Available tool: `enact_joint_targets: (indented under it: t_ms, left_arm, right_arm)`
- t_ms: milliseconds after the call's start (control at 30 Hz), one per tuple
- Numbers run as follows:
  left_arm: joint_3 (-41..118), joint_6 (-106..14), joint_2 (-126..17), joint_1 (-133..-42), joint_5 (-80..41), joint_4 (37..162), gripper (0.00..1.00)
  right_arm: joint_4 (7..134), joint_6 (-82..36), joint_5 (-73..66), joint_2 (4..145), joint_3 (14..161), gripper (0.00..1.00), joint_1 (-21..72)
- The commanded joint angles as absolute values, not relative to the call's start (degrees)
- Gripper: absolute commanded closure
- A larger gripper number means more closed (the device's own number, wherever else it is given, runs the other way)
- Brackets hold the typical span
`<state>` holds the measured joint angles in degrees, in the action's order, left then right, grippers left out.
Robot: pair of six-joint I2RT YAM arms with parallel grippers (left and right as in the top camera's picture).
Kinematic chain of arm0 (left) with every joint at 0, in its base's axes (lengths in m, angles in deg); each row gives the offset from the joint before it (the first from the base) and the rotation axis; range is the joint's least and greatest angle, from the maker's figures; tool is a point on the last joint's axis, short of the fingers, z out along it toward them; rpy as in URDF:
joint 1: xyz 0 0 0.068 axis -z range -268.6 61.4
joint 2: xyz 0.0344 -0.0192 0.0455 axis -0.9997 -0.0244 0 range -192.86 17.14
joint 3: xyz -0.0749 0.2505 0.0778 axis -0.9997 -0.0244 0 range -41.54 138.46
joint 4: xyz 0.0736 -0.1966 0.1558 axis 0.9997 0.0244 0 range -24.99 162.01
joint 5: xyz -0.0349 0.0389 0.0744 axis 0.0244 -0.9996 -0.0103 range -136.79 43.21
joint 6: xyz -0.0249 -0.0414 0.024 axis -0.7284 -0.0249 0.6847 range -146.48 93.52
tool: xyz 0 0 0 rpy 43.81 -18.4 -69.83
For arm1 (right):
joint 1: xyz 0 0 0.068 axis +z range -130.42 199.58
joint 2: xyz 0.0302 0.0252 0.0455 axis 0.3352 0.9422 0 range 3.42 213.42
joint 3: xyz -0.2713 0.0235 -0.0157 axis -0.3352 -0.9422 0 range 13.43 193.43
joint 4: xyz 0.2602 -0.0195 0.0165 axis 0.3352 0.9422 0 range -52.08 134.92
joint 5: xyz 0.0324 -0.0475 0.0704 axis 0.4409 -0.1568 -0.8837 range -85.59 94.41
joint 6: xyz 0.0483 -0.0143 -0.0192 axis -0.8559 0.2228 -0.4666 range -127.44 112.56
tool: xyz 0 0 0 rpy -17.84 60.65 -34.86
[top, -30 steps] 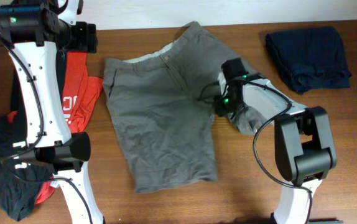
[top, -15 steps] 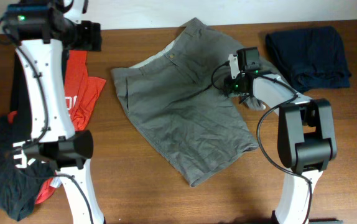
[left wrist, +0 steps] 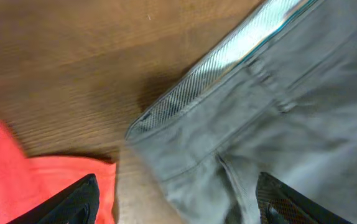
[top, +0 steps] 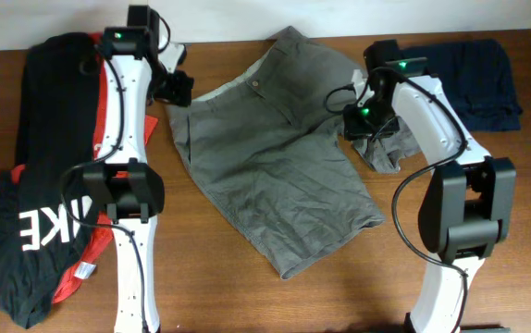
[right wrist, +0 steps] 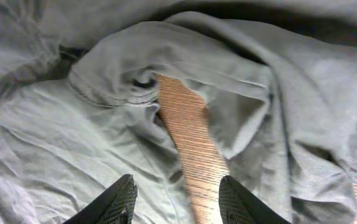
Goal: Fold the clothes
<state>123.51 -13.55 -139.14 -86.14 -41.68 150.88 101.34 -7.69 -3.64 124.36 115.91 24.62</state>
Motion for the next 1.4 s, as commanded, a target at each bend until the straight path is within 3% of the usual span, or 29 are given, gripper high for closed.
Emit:
enact_joint_targets:
  t_ms: [0,167,233,333,367,467,867,1267,1333,1367]
  left_arm:
    - [123.51,-10.08,-142.01,-86.4,-41.9,150.42,0.2]
    - [123.51,-10.1,-143.54,-86.38,-41.88,152.52,0.21]
    - [123.51,-10.14,-143.8,-86.34,-41.68,154.09,0.32]
    - [123.51,-10.4,-143.89,-86.34,-41.66,156.54,0.51]
    - [123.51,-10.56,-143.89,-86.34,-41.68,157.32,0.67]
    - [123.51,-11.58,-143.91,-86.34,-41.7,157.94,0.99]
    - [123.51,-18.29,-142.2,-86.91,-41.68,161.74,1.0]
    - [123.51,-16.5,-142.16,-87.41,-42.14,161.08,1.0]
    - [123.51,-16.52,-142.16,-87.43,-42.14,161.11,1.0]
    - [123.51,-16.52,-142.16,-87.43,-42.12,161.26,1.0]
  right_arm:
    - [101.84,-8.57,-4.19,122.7,116.74,0.51,23.68]
    - [102.96,-8.59,-4.23,122.7,116.74,0.51,23.68]
    - [104.09,-8.59,-4.74,122.7,116.74,0.51,23.68]
    - [106.5,-8.26,-8.6,122.7,116.74,0.51,23.68]
    - [108.18,-8.13,-10.0,122.7,116.74,0.51,23.7]
    - [111.68,-6.4,-13.5,122.64,116.74,0.51,24.12]
    - [117.21,-6.45,-4.98,121.74,114.16,0.51,28.51]
    - [101.88,-6.45,1.67,121.74,95.08,0.5,26.3]
    - [100.44,-7.45,2.02,121.74,92.89,0.51,26.17]
    - [99.46,-8.26,2.35,121.74,91.82,0.57,25.87]
